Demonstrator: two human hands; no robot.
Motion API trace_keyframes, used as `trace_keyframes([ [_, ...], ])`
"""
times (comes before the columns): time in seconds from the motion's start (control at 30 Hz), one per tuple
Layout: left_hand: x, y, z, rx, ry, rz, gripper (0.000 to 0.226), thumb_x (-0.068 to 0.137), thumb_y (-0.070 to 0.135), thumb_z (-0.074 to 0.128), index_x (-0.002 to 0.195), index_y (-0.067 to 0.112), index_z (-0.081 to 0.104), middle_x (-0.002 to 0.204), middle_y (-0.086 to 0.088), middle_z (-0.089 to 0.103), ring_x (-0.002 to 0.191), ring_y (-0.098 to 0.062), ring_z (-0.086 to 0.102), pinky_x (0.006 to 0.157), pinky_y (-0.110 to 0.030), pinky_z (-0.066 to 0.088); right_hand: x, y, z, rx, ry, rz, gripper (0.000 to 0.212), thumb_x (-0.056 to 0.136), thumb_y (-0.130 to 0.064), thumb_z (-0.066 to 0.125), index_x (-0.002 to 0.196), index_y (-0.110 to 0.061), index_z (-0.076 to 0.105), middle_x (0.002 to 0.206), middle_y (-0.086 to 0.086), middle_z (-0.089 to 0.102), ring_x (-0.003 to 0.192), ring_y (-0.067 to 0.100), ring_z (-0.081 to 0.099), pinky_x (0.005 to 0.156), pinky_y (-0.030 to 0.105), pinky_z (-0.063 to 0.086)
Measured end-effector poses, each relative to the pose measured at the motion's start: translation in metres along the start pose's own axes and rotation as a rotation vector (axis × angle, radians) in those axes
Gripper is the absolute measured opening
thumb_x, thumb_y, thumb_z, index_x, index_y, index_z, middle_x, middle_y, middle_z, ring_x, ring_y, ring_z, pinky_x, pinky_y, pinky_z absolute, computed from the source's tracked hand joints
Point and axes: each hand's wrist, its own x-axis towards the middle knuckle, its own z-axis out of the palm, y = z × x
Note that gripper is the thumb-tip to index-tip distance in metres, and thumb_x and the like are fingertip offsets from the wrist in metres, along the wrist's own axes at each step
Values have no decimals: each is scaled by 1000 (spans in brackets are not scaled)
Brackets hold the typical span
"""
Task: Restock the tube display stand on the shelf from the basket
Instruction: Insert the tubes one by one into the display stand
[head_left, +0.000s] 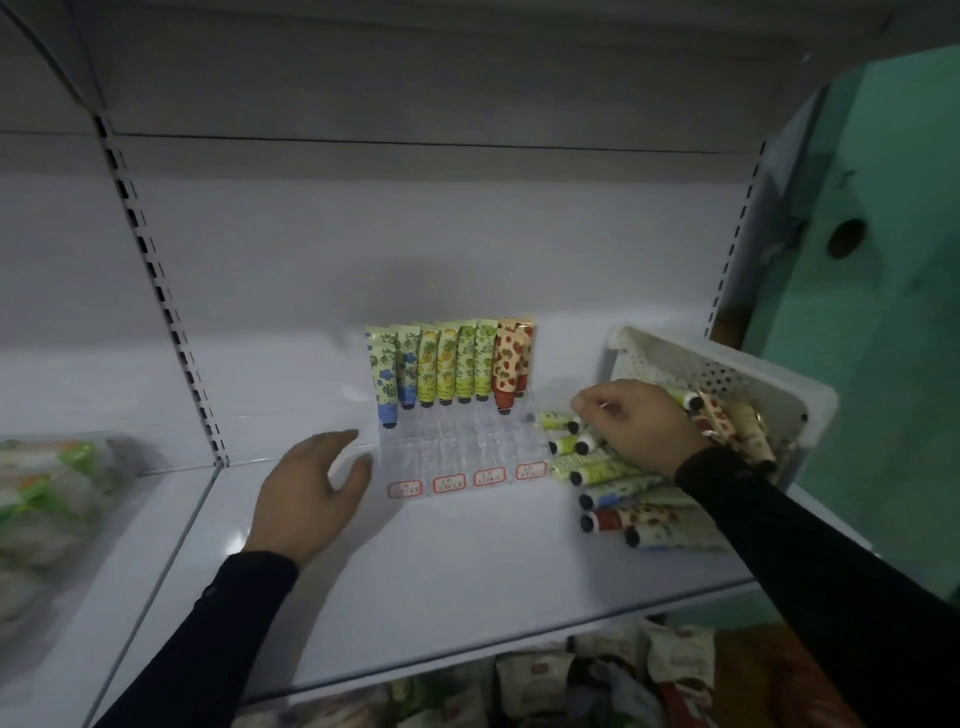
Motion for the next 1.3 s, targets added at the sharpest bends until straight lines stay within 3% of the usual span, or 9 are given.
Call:
trace_keyframes([
  [0.07, -4, 27, 1, -47, -18, 119, 40, 92, 37, 62, 125, 15, 65, 128, -3, 64, 106, -26, 63, 93, -29, 43, -13, 5, -4, -23, -53, -26, 22, 96, -32, 55, 93, -21, 74, 86, -15, 64, 71, -15, 53, 65, 0, 37],
  [0.17, -13, 67, 16, -74, -185, 254, 49, 89, 49, 54, 127, 18, 64, 129, 2, 63, 117, -18, 58, 94, -20, 37, -36, 18, -7, -92, -82, -51, 24, 96, -34, 54, 74, -32, 63, 74, -11, 60, 71, -2, 53, 68, 18, 41],
  [0.27, -21, 105, 46, -72, -379, 406, 61, 89, 58, 45, 137, 22, 55, 136, 3, 57, 122, -15, 52, 98, -20, 35, -58, 35, -8, -166, -141, -76, 14, 97, -38, 52, 96, -36, 66, 87, -15, 57, 80, -3, 48, 75, 24, 37],
  [0.37, -26, 139, 79, -30, -518, 502, 52, 94, 50, 53, 137, 21, 52, 133, 0, 55, 121, -17, 48, 97, -24, 36, -75, 51, -8, -261, -215, -39, 30, 97, -37, 52, 122, -23, 61, 108, -4, 57, 97, 9, 52, 83, 24, 41],
  [0.5, -23, 168, 119, 18, -610, 495, 54, 87, 57, 54, 120, 15, 52, 113, -5, 52, 107, -26, 51, 82, -33, 44, -87, 67, -9, -396, -322, -53, 36, 94, -26, 47, 126, -13, 54, 121, 4, 52, 115, 21, 48, 96, 30, 41],
  [0.73, -23, 178, 147, 131, -605, 534, 73, 81, 67, 40, 139, 23, 45, 125, -7, 52, 112, -29, 45, 90, -35, 39, -90, 77, -11, -415, -407, 2, 37, 90, -20, 53, 126, -14, 52, 122, 7, 51, 110, 26, 51, 93, 39, 45],
  [0.9, -25, 170, 144, 68, -608, 474, 75, 76, 72, 38, 134, 26, 50, 123, -6, 53, 111, -28, 47, 92, -34, 41, -94, 76, -11, -260, -383, -61, 44, 88, -5, 50, 131, -15, 56, 130, 3, 52, 117, 21, 50, 96, 35, 44],
  [1.13, -25, 143, 103, 47, -672, 400, 82, 83, 60, 64, 148, 24, 31, 125, -4, 44, 113, -21, 46, 83, -25, 36, -92, 59, 7, -126, -403, -103, 41, 96, -27, 58, 136, -25, 52, 151, -11, 34, 131, 6, 41, 104, 23, 40],
  [1.3, -26, 135, 82, 68, -744, 311, 74, 81, 60, 67, 137, 22, 39, 117, -5, 45, 104, -23, 47, 82, -32, 42, -85, 42, 23, -76, -402, -140, 41, 92, -38, 61, 131, -25, 58, 148, -13, 30, 127, -1, 37, 100, 16, 37],
])
